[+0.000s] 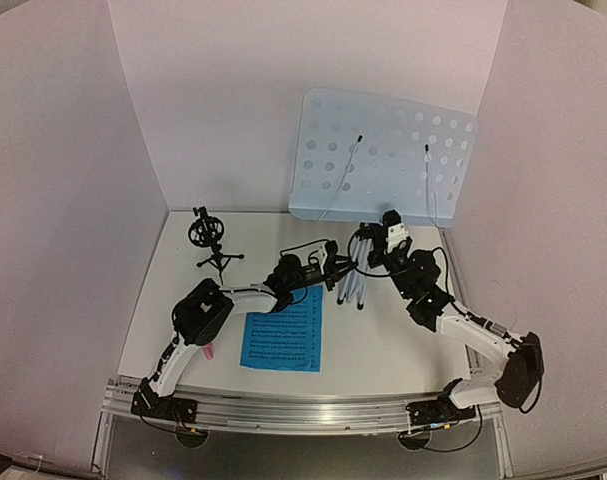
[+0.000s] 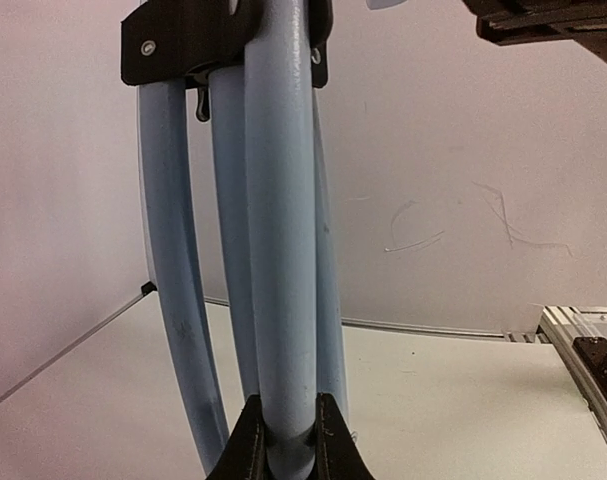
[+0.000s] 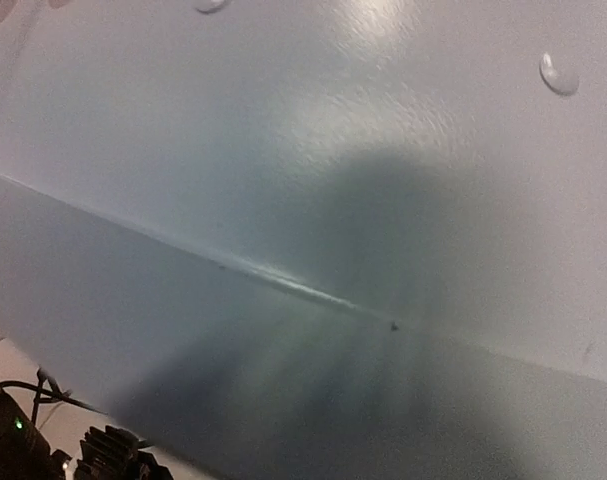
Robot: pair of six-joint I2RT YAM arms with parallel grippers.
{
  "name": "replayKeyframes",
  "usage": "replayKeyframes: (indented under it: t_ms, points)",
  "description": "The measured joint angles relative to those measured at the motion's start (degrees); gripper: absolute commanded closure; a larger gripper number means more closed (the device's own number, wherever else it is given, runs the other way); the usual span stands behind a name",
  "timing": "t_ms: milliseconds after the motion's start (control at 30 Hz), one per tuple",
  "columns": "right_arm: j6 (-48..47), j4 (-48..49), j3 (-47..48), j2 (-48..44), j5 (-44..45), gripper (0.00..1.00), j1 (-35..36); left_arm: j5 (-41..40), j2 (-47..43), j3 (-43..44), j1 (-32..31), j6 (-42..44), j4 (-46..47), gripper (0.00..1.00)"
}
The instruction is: Set up the instrument practice props
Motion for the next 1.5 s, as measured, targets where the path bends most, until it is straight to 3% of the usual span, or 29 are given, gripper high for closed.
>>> replayKeyframes:
  t_ms: [267, 467, 767, 1167, 1333, 1500]
  points:
    - [4.7, -10.59, -2.43, -6.02, -7.07, 0.59, 0.11, 1.18, -0.23, -2.54, 0.06, 1.19, 4.34, 1.0]
    - [7.94, -17.44, -6.23, -10.21, -11.23, 0.5, 0.26, 1.11, -0.26, -3.11, 0.15, 1.18, 4.96, 1.0]
    - [11.11, -20.23, -12.39, -9.3, -9.49, 0.48, 0.37, 1.16, -0.28, -3.26, 0.16, 0.71, 5.28, 1.0]
    - [10.75, -4.52, -16.96, 2.22, -7.36, 0.47, -1.42, 1.9, -0.35, -3.27, 0.53, -0.09, 5.08, 1.0]
    - [9.46, -2.1, -16.61, 4.39, -9.29, 0.49, -5.65, 2.81, -0.36, -3.27, 0.78, -0.23, 5.06, 1.0]
    - [7.94, -1.16, -15.15, 5.18, -13.29, 0.61, -8.26, 3.67, -0.36, -3.12, 0.89, -0.15, 4.85, 1.0]
